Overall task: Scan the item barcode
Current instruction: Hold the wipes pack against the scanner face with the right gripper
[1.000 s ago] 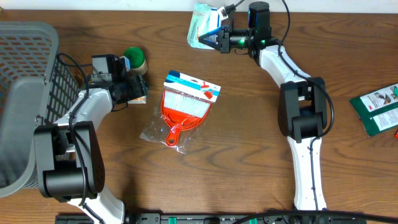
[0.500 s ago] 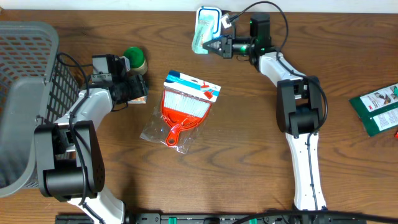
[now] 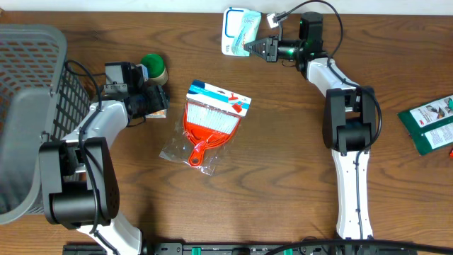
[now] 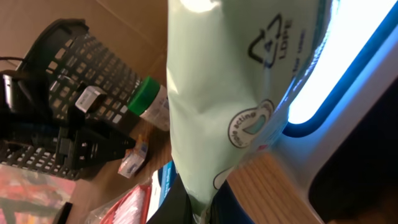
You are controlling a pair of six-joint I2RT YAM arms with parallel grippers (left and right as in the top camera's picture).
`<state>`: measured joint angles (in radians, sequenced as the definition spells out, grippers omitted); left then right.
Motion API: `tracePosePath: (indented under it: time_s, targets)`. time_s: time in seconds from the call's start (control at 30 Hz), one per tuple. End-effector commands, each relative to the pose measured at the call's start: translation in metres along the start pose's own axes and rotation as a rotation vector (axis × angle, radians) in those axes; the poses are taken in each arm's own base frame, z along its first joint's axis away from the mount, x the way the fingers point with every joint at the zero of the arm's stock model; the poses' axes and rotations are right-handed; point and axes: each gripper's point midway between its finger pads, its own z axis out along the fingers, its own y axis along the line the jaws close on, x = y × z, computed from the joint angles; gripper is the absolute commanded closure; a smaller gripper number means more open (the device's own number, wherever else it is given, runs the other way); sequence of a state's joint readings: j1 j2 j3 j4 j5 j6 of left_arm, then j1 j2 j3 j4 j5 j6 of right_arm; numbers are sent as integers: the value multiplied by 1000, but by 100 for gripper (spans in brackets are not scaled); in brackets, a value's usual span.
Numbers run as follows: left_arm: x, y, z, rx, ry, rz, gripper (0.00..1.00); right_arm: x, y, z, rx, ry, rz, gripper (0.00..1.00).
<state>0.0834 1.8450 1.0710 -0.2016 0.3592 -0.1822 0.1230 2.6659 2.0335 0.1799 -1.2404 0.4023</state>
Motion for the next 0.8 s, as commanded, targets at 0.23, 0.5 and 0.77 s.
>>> tracePosePath:
  time_s: [0.23, 0.5, 0.77]
  targets:
    - [24, 19, 14, -55, 67, -26, 29, -6, 28, 12, -82, 21, -66, 99]
    - [24, 19, 14, -55, 67, -26, 29, -6, 28, 13, -83, 22, -66, 99]
    - [24, 19, 14, -55, 67, -26, 29, -6, 28, 13, -83, 22, -67, 99]
